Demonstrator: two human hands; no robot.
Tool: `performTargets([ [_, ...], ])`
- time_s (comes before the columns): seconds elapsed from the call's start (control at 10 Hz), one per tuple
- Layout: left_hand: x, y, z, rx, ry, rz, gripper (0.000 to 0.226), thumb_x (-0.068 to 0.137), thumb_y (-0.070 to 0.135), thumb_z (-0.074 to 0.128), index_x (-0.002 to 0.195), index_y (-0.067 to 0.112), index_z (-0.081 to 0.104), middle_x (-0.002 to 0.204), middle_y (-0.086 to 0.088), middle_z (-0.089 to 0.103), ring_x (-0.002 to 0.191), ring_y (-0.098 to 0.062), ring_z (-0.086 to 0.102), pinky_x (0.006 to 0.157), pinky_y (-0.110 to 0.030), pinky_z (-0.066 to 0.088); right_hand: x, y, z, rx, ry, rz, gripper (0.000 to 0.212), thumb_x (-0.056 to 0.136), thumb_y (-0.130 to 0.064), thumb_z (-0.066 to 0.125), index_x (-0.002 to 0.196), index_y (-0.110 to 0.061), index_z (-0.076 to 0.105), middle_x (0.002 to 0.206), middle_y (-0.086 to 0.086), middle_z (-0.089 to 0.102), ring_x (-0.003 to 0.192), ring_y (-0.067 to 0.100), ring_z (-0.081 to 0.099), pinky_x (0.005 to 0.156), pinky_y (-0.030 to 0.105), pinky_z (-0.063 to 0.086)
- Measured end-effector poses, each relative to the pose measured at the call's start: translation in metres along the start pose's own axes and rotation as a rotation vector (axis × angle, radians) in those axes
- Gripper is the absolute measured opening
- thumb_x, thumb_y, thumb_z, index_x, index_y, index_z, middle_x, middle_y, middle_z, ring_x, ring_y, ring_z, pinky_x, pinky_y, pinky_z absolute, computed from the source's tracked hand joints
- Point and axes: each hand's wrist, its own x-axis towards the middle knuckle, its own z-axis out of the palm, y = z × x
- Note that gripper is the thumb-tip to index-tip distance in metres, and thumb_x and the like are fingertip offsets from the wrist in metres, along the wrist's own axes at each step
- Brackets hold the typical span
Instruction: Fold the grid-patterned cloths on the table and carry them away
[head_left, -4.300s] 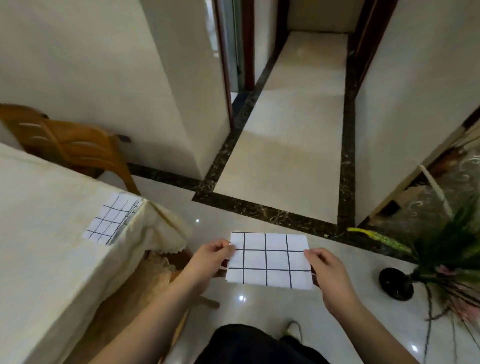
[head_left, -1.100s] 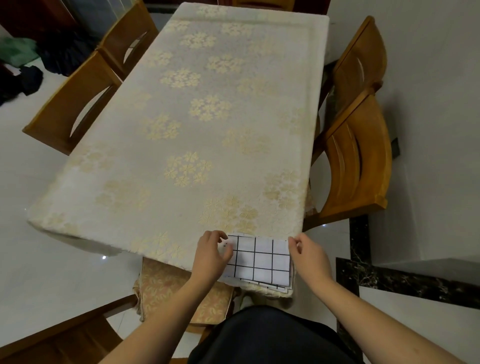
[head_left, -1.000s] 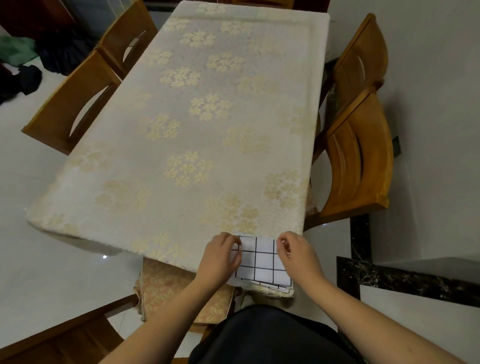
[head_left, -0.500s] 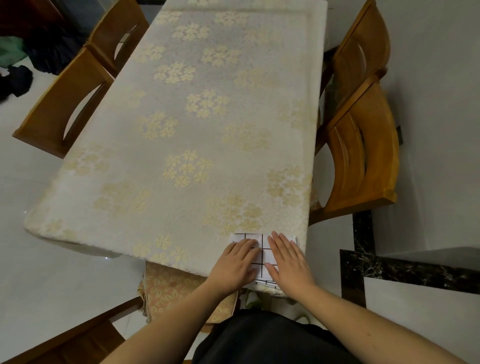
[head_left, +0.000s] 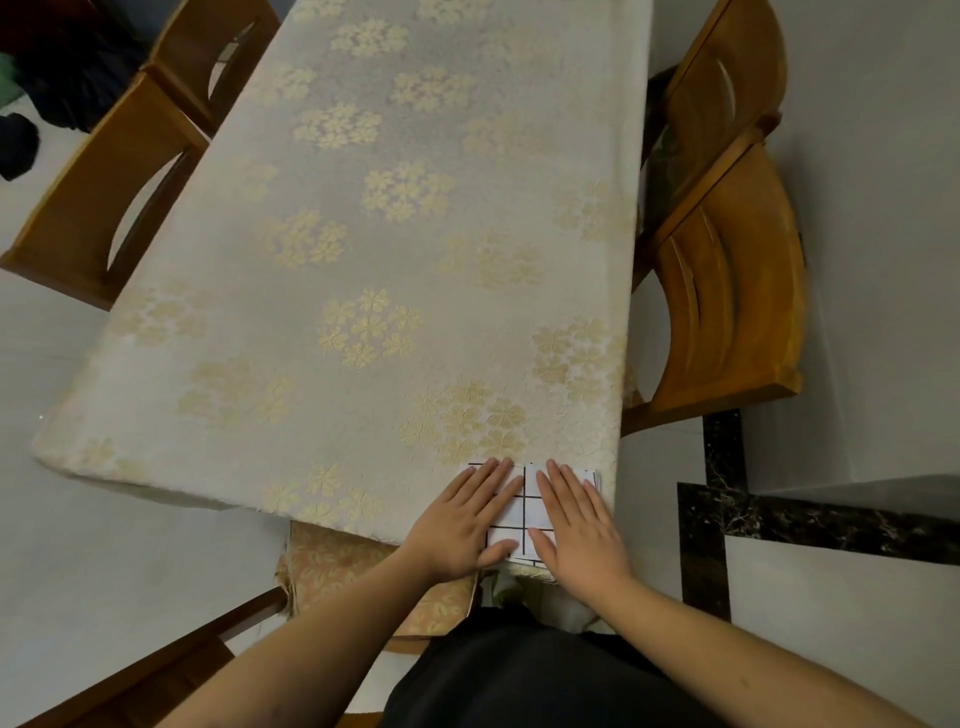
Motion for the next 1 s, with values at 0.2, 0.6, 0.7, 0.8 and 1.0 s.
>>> performTargets([
  [0.2, 0.001, 0.0, 0.002, -0.01, -0.027, -0.006, 0.077, 0.097, 0.061, 0.034, 0.155, 0.017, 0.007, 0.163, -0.007, 0.001, 0.15, -0.022, -0.003, 0.12, -0.041, 0.008, -0.003, 0.001, 0.007, -0.018, 0.013, 0.013, 0.075, 0.094, -0.057, 0.03, 0.154, -0.015, 0.014, 0.161, 0.011, 0.009, 0.148, 0.026, 0.01, 0.116, 0.044, 0.015],
  [0.6, 0.005, 0.003, -0.004, 0.011, -0.072, -0.042, 0.074, 0.097, 0.064, 0.027, 0.155, 0.026, 0.001, 0.163, -0.007, -0.004, 0.149, -0.023, -0.007, 0.12, -0.04, 0.002, -0.001, -0.001, 0.001, -0.035, -0.039, 0.029, 0.073, 0.095, -0.057, 0.024, 0.153, -0.014, 0.017, 0.16, 0.016, 0.009, 0.148, 0.029, 0.008, 0.115, 0.046, 0.015],
  [0.7, 0.005, 0.004, -0.008, -0.004, -0.106, -0.041, 0.073, 0.098, 0.065, 0.024, 0.155, 0.027, -0.002, 0.162, -0.005, -0.007, 0.149, -0.022, -0.01, 0.119, -0.039, 0.0, 0.001, -0.001, -0.003, -0.023, -0.079, 0.035, 0.071, 0.096, -0.059, 0.016, 0.153, -0.016, 0.017, 0.16, 0.015, 0.011, 0.147, 0.028, 0.008, 0.114, 0.045, 0.013],
  [0.8, 0.007, 0.005, -0.008, -0.003, -0.129, -0.051, 0.073, 0.098, 0.065, 0.021, 0.155, 0.027, -0.005, 0.162, -0.005, -0.012, 0.148, -0.023, -0.013, 0.12, -0.042, 0.0, 0.002, 0.001, -0.011, -0.025, -0.121, 0.033, 0.071, 0.096, -0.061, 0.02, 0.154, -0.022, 0.006, 0.161, 0.01, 0.0, 0.148, 0.023, -0.005, 0.118, 0.039, 0.0],
  [1.0, 0.018, 0.025, -0.05, -0.063, -0.098, -0.182, 0.063, 0.101, 0.039, 0.036, 0.155, 0.022, 0.009, 0.162, -0.004, 0.012, 0.149, -0.022, 0.011, 0.12, -0.038, 0.011, 0.004, 0.001, -0.06, 0.053, -0.073, 0.058, 0.061, 0.1, -0.045, 0.033, 0.154, -0.023, 0.014, 0.161, 0.002, 0.01, 0.148, 0.02, 0.004, 0.118, 0.035, 0.0],
])
